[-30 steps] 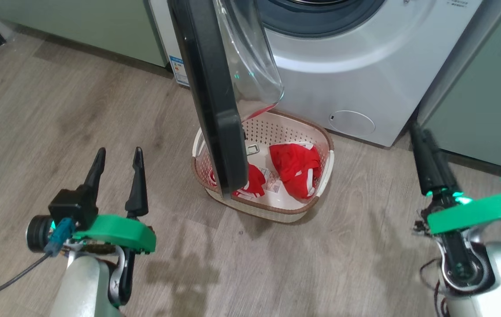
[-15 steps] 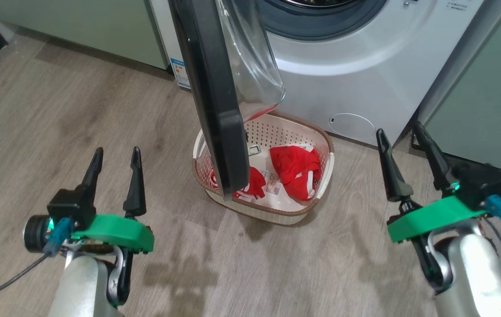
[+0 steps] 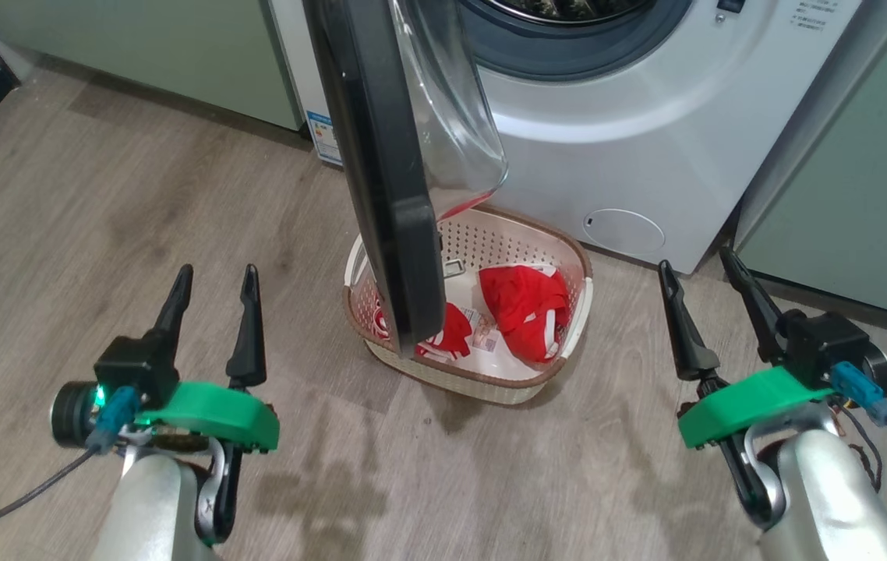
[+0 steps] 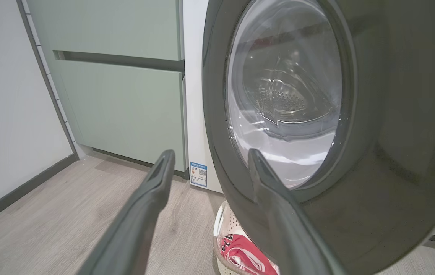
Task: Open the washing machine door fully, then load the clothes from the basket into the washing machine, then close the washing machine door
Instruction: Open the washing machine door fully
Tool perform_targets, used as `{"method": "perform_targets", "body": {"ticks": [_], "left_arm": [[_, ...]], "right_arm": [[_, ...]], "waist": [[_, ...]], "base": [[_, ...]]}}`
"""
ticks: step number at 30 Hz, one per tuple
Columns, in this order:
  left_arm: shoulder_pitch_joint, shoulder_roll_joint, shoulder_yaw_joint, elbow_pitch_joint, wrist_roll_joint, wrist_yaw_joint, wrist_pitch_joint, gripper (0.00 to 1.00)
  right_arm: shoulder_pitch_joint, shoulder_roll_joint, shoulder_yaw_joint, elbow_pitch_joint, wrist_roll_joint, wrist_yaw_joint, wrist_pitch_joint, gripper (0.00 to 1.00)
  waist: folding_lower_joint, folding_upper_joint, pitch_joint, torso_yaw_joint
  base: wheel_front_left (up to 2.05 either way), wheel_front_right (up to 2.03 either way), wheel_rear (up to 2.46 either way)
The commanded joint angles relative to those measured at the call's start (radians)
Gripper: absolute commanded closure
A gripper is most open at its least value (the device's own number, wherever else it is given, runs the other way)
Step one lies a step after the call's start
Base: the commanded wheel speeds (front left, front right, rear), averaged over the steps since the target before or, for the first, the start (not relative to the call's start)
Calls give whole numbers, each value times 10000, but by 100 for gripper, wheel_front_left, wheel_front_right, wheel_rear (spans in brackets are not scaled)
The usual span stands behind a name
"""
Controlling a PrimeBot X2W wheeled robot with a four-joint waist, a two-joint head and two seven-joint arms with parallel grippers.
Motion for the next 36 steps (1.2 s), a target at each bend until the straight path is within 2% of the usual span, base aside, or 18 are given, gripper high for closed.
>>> {"method": "perform_targets", "body": {"ticks": [1, 18, 19, 20, 21, 31, 36], "left_arm": [[-120, 156, 296, -261, 121, -49, -51, 0], [-61, 153, 186, -192, 133, -16, -51, 0], [-63, 153, 185, -195, 134, -10, -51, 23], [-63, 153, 186, -202, 134, -2, -51, 57], [-62, 153, 190, -207, 134, -1, -51, 100], [-127, 152, 248, -267, 63, 16, -51, 100], [-559, 294, 380, -841, 183, 23, -51, 100]], "right_arm": [[-331, 98, 187, -270, -87, 0, -151, 0], [-438, 116, 140, -4, -54, 0, -252, 0], [-442, 116, 142, 5, -50, 0, -258, 0], [-448, 116, 147, 10, -54, 0, -263, 0], [-452, 117, 151, 17, -62, 0, -267, 0], [-484, 117, 142, 29, -90, 0, -280, 0], [-495, 117, 123, 22, -89, 0, -261, 0]], "waist": [[0, 0, -5, 6], [0, 0, -55, 41], [0, 0, -54, 42], [0, 0, -54, 40], [0, 0, -54, 42], [0, 0, -17, 70], [0, 0, 9, 110]], "base": [[0, 0, 0], [0, 0, 0], [0, 0, 0], [0, 0, 0], [0, 0, 0], [0, 0, 0], [0, 0, 0]]}}
